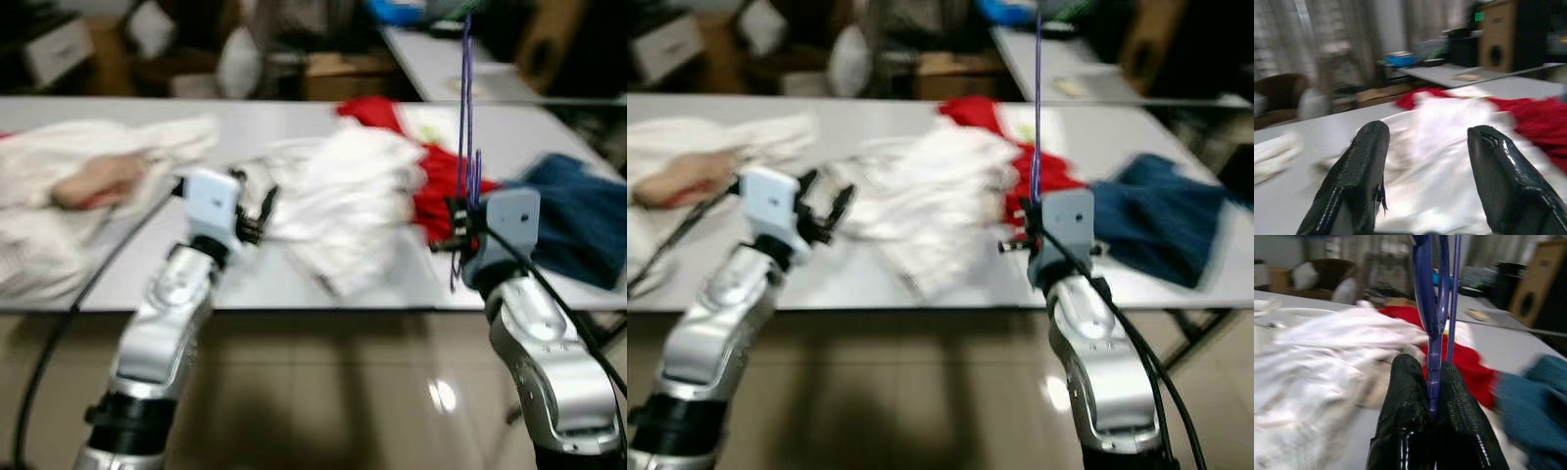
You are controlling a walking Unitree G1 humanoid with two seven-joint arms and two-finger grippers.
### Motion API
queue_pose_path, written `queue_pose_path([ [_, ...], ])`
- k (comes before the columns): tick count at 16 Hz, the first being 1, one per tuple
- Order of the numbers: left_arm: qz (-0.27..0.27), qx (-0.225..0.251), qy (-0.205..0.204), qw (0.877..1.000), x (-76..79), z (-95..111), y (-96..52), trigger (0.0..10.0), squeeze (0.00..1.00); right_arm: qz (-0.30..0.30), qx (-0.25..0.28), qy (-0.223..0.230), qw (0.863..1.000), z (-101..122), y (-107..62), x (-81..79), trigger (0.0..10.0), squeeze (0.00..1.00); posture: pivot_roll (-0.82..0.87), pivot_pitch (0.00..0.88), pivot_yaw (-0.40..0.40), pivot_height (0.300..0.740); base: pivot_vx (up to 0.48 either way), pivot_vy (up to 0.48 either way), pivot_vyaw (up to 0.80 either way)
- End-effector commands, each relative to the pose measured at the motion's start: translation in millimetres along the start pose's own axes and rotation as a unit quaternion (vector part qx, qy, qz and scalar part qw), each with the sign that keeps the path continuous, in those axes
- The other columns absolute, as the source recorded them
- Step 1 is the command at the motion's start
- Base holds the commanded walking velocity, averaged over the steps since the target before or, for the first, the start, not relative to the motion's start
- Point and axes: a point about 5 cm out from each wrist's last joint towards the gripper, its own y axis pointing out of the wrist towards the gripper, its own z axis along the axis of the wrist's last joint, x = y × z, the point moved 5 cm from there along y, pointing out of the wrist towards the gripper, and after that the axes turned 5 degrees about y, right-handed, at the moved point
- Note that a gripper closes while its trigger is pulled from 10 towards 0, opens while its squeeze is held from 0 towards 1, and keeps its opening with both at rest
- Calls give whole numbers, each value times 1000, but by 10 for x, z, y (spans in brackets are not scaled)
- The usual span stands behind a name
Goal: Hang hanger
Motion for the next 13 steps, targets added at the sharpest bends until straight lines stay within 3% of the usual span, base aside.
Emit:
queue_pose_path([
  [1,3,-2,10,1000,-43,10,2,10000,47,-3,1,2,1000,7,3,6,10000,0,-82,0,-7,740,0,-270,-800],
  [9,0,-6,-1,1000,-16,-33,-12,10000,55,-1,-8,3,1000,-61,-16,0,10000,0,-86,0,-6,740,0,-233,-769],
  [10,-11,-31,-6,999,18,-130,-27,10000,90,2,-19,8,1000,-125,-18,-5,10000,0,-85,0,-5,740,0,0,0],
  [11,-19,-48,-2,999,30,-196,-43,10000,333,5,-23,5,1000,-156,-20,-15,10000,0,-84,0,-5,740,0,0,0],
  [12,-26,-57,-3,998,45,-238,-57,10000,1000,9,-29,6,1000,-190,-25,-32,10000,0,-85,0,-4,740,0,0,0],
  [13,-26,-67,-3,997,44,-290,-68,10000,1000,13,-38,10,999,-245,-32,-53,10000,0,-85,0,-4,740,0,0,0],
])
